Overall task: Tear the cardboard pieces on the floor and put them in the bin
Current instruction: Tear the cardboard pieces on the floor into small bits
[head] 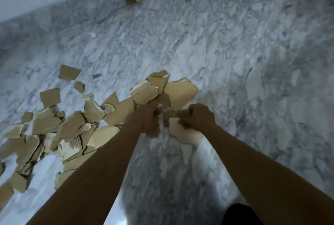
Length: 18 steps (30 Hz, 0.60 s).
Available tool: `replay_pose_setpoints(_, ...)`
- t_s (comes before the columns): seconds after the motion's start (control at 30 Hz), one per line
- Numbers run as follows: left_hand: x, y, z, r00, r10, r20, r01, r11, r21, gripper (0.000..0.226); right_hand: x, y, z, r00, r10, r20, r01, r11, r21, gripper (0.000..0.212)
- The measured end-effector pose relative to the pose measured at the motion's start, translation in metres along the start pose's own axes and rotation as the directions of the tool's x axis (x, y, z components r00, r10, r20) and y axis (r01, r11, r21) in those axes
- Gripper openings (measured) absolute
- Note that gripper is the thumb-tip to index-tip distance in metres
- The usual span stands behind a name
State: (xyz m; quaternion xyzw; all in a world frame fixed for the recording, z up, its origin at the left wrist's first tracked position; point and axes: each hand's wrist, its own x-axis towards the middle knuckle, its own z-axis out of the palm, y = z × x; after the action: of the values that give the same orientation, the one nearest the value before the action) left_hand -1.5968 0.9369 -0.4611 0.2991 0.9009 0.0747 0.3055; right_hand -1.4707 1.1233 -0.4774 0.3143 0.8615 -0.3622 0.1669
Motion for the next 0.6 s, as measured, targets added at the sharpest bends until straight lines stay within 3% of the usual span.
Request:
replay_pose_setpoints(0.03,0.002,0.002,-0.002,1.000,0.006,0.015,-0.006,1.000,0.013,0.040,0.001,0.001,-0.011,0.995,-0.067,0.073,0.060,0.994,0.094,0.032)
replay_pose_setpoints(0.1,0.010,0.010,-0.008,1.000,0.028,0.005,-0.028,0.996,0.087,0.031,0.003,-0.003,-0.034,0.954,-0.195,0.229,0.180,0.980,0.084,0.032)
replay_pose_setpoints(0.2,0.021,0.024,-0.012,0.988,0.150,-0.027,-0.147,0.985,0.088,0.044,0.012,-0.015,-0.044,0.896,-0.184,0.404,0.277,0.943,-0.185,0.030)
replay_pose_setpoints(0.27,0.026,0.026,-0.003,0.952,0.307,0.009,-0.305,0.943,0.136,0.055,0.012,-0.018,-0.030,0.876,-0.165,0.452,0.295,0.927,-0.233,0.028)
replay_pose_setpoints(0.37,0.037,0.021,0.004,0.914,0.394,0.094,-0.405,0.875,0.264,0.063,-0.003,-0.018,-0.006,0.909,-0.232,0.346,0.325,0.914,-0.241,0.037)
replay_pose_setpoints(0.43,0.044,0.019,0.006,0.899,0.432,0.070,-0.434,0.861,0.265,0.060,-0.010,-0.012,0.008,0.936,-0.280,0.213,0.345,0.844,-0.411,0.046)
replay_pose_setpoints(0.5,0.047,0.014,0.013,0.881,0.468,0.072,-0.467,0.834,0.296,0.062,-0.019,-0.006,0.020,0.960,-0.229,0.164,0.278,0.867,-0.414,0.052)
replay_pose_setpoints(0.6,0.040,0.005,0.023,0.855,0.513,0.069,-0.503,0.792,0.346,0.066,-0.036,-0.002,0.024,0.976,-0.072,0.206,0.133,0.945,-0.299,0.067)
